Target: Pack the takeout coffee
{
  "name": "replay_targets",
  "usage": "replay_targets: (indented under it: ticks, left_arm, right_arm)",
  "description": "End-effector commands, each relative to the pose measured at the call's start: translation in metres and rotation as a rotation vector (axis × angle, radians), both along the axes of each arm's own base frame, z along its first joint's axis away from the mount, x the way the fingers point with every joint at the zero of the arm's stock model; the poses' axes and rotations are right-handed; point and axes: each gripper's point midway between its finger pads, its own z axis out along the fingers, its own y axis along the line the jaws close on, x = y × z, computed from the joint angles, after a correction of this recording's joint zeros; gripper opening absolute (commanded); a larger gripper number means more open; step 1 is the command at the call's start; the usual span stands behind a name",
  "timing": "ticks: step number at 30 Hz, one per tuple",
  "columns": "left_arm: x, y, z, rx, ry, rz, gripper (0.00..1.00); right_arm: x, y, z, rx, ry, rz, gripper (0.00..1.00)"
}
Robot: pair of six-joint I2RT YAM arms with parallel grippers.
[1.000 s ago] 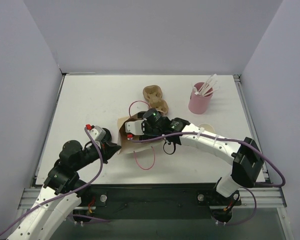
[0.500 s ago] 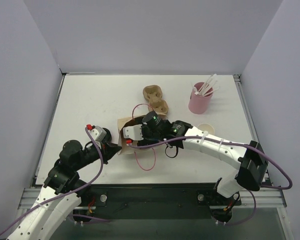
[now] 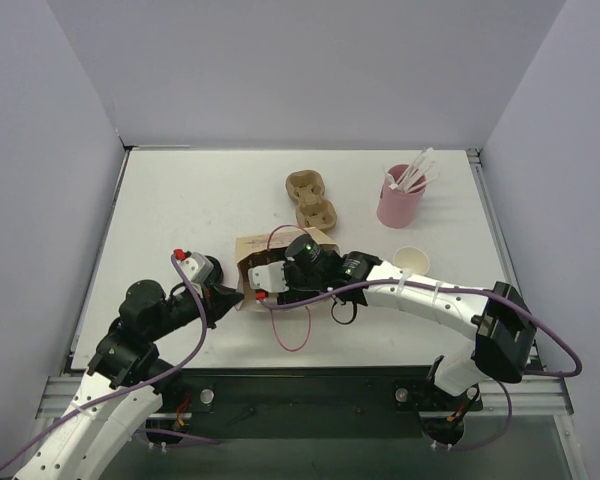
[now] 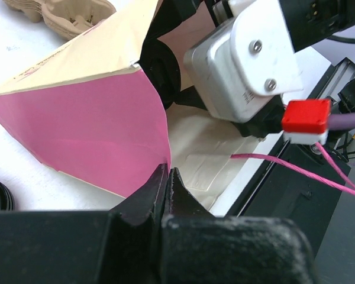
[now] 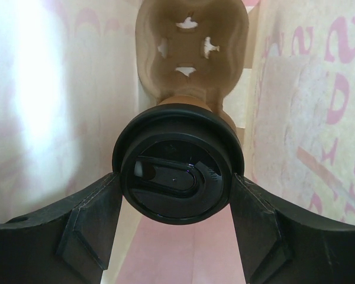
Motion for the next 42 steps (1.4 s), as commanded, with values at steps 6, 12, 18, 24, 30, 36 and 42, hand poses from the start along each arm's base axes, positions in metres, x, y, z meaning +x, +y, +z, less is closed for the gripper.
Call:
replay_targets:
  ticks: [6,12,18,24,30,36,42]
  left_arm:
    - [-0.001,-0.006,0.016,-0.033,-0.053,-0.032,0.00]
    - [0.001,-0.006,0.015,-0.030,-0.045,-0.028,0.00]
    - [0.002,-0.005,0.014,-0.026,-0.042,-0.018,0.00]
    - [0.004,-0.005,0.013,-0.027,-0.040,-0.010,0.00]
    - [0.003,-0.005,0.013,-0.030,-0.039,-0.014,0.00]
    - [0.002,-0.007,0.013,-0.035,-0.031,-0.020,0.00]
    - [0.002,-0.007,0.013,-0.039,-0.025,-0.017,0.00]
  right_arm:
    - [0.031,0.002,-0.001,-0.012,-0.185,-0.069,0.37]
    - [0.032,0.002,0.001,0.013,-0.189,-0.080,0.37]
    - [0.028,-0.007,0.015,0.047,-0.184,-0.085,0.37]
    - [0.030,-0.029,0.015,0.025,-0.196,-0.114,0.37]
    - [0.036,-0.036,0.014,0.020,-0.196,-0.123,0.37]
    - [0.046,-0.022,0.016,0.053,-0.200,-0.108,0.37]
    - [0.045,-0.016,0.013,0.076,-0.183,-0.103,0.37]
